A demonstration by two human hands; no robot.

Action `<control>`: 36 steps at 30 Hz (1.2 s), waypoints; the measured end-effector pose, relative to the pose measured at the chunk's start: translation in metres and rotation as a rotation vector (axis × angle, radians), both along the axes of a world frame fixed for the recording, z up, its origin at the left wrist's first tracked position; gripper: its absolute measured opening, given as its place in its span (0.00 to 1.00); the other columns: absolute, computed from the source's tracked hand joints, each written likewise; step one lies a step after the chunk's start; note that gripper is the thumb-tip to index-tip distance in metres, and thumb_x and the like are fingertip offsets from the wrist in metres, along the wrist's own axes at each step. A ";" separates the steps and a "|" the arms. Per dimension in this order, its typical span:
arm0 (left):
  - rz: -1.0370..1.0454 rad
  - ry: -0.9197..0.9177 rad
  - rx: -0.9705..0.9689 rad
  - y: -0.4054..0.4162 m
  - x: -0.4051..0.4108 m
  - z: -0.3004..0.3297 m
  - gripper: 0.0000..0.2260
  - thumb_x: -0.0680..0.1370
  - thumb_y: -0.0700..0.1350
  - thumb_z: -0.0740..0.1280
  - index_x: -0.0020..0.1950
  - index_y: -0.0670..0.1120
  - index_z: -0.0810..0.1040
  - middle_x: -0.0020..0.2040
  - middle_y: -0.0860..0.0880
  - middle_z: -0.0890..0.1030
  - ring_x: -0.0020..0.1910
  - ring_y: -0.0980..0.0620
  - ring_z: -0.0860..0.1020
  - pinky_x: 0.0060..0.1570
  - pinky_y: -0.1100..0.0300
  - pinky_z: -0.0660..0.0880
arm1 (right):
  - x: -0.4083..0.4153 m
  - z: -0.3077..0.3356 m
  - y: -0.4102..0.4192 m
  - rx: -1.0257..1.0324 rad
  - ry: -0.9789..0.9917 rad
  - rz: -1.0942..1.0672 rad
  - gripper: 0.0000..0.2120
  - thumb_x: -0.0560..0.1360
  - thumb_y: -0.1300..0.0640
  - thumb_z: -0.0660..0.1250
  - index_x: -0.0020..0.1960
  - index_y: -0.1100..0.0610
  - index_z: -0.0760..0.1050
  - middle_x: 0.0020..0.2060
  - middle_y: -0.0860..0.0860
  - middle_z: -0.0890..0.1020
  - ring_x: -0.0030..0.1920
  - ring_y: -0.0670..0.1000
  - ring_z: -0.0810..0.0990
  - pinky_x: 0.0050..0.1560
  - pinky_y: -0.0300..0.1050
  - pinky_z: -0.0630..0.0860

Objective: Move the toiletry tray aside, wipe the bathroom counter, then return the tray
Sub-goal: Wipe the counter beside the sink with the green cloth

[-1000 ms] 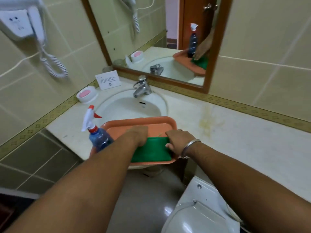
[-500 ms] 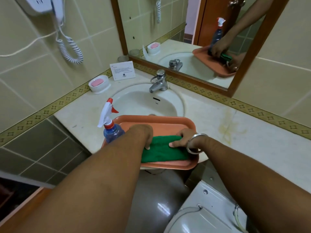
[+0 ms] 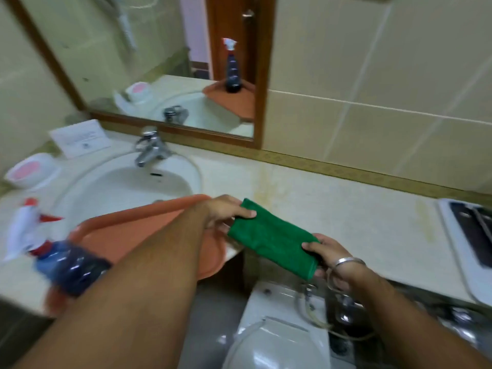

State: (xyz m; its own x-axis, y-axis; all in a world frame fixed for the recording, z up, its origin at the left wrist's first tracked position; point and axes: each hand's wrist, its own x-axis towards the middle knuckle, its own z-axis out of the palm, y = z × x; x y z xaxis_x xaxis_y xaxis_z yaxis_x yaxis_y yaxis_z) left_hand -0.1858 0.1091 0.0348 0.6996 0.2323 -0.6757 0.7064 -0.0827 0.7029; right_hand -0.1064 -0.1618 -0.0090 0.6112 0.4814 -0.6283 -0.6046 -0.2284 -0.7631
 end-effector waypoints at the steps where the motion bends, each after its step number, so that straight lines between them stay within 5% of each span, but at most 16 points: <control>1: -0.019 -0.018 -0.014 -0.026 0.022 -0.014 0.15 0.74 0.47 0.75 0.57 0.42 0.82 0.50 0.45 0.86 0.43 0.50 0.84 0.38 0.57 0.81 | 0.008 -0.006 -0.024 -0.032 -0.001 -0.084 0.06 0.75 0.67 0.65 0.51 0.61 0.77 0.42 0.60 0.84 0.40 0.55 0.85 0.32 0.49 0.80; 5: -0.082 -0.136 0.005 -0.109 0.108 -0.041 0.14 0.76 0.44 0.72 0.58 0.36 0.81 0.53 0.40 0.84 0.49 0.44 0.84 0.52 0.51 0.81 | 0.042 -0.011 -0.091 -0.093 -0.042 -0.382 0.05 0.74 0.70 0.64 0.46 0.62 0.76 0.38 0.61 0.84 0.37 0.58 0.84 0.30 0.52 0.80; 8: -0.017 -0.329 -0.010 -0.156 0.165 -0.029 0.15 0.78 0.41 0.69 0.64 0.42 0.78 0.61 0.42 0.80 0.52 0.50 0.80 0.50 0.60 0.77 | 0.062 -0.007 -0.124 -0.108 -0.076 -0.600 0.02 0.76 0.66 0.65 0.44 0.62 0.75 0.40 0.61 0.82 0.40 0.58 0.83 0.28 0.51 0.81; 10: -0.045 -0.431 0.053 -0.168 0.185 -0.028 0.19 0.79 0.43 0.67 0.71 0.45 0.73 0.67 0.44 0.77 0.62 0.49 0.77 0.59 0.59 0.74 | 0.068 -0.010 -0.142 -0.345 -0.266 -0.537 0.07 0.75 0.58 0.68 0.43 0.61 0.75 0.43 0.62 0.82 0.40 0.58 0.81 0.34 0.54 0.82; 12: -0.249 -0.438 0.488 -0.163 0.187 -0.041 0.24 0.80 0.49 0.64 0.76 0.47 0.66 0.74 0.45 0.71 0.72 0.46 0.69 0.68 0.54 0.67 | 0.072 -0.017 -0.158 -0.896 -0.633 -0.207 0.18 0.73 0.46 0.70 0.49 0.61 0.73 0.50 0.62 0.80 0.45 0.60 0.79 0.45 0.56 0.80; 14: -0.441 -0.366 0.937 -0.141 0.175 -0.065 0.30 0.81 0.57 0.59 0.80 0.47 0.57 0.79 0.45 0.60 0.78 0.44 0.58 0.75 0.50 0.56 | 0.076 -0.022 -0.159 -1.149 -0.914 0.026 0.34 0.72 0.40 0.67 0.67 0.62 0.64 0.66 0.63 0.71 0.62 0.62 0.72 0.61 0.56 0.72; 16: -0.518 -0.324 1.073 -0.116 0.165 -0.089 0.34 0.81 0.61 0.54 0.81 0.45 0.49 0.81 0.44 0.50 0.80 0.44 0.49 0.77 0.49 0.48 | 0.091 -0.030 -0.143 -1.062 -1.048 0.204 0.38 0.75 0.40 0.60 0.77 0.57 0.49 0.76 0.58 0.55 0.74 0.59 0.57 0.71 0.54 0.58; 19: -0.637 -0.324 1.111 -0.102 0.158 -0.114 0.35 0.81 0.63 0.47 0.81 0.43 0.45 0.81 0.43 0.45 0.80 0.45 0.44 0.78 0.50 0.45 | 0.122 -0.056 -0.108 -1.065 -1.077 0.450 0.34 0.79 0.41 0.50 0.78 0.56 0.42 0.78 0.58 0.46 0.76 0.59 0.47 0.74 0.53 0.49; 26: -0.628 -0.360 1.152 -0.096 0.167 -0.132 0.37 0.78 0.65 0.40 0.81 0.45 0.44 0.81 0.45 0.44 0.80 0.47 0.44 0.78 0.50 0.45 | 0.219 -0.071 -0.053 -1.235 -1.055 0.257 0.30 0.79 0.48 0.46 0.78 0.58 0.44 0.77 0.59 0.48 0.76 0.60 0.48 0.75 0.57 0.49; 28: -0.636 -0.365 1.145 -0.096 0.166 -0.131 0.37 0.78 0.65 0.40 0.81 0.46 0.44 0.81 0.45 0.44 0.80 0.47 0.44 0.78 0.50 0.45 | 0.211 -0.072 -0.040 -1.203 -1.157 0.389 0.30 0.79 0.46 0.45 0.78 0.56 0.42 0.77 0.58 0.47 0.76 0.60 0.48 0.75 0.57 0.50; 32: -0.632 -0.379 1.148 -0.097 0.166 -0.127 0.37 0.78 0.65 0.42 0.81 0.45 0.46 0.81 0.44 0.46 0.80 0.46 0.45 0.78 0.50 0.46 | 0.135 -0.075 -0.105 -0.820 -1.415 0.896 0.31 0.77 0.41 0.48 0.78 0.47 0.46 0.77 0.53 0.52 0.76 0.56 0.51 0.74 0.54 0.53; 34: -0.627 -0.368 1.149 -0.097 0.165 -0.128 0.36 0.78 0.65 0.42 0.81 0.45 0.46 0.81 0.44 0.46 0.80 0.46 0.45 0.78 0.49 0.46 | 0.149 -0.070 -0.146 -0.860 -1.428 0.946 0.32 0.77 0.42 0.51 0.77 0.43 0.45 0.77 0.50 0.52 0.75 0.54 0.52 0.73 0.54 0.55; 36: -0.631 -0.370 1.150 -0.101 0.165 -0.127 0.36 0.78 0.65 0.43 0.81 0.45 0.46 0.81 0.44 0.46 0.80 0.46 0.45 0.78 0.50 0.46 | 0.181 -0.060 -0.146 -1.043 -1.303 0.763 0.30 0.77 0.42 0.45 0.76 0.43 0.41 0.77 0.50 0.48 0.76 0.54 0.49 0.72 0.52 0.49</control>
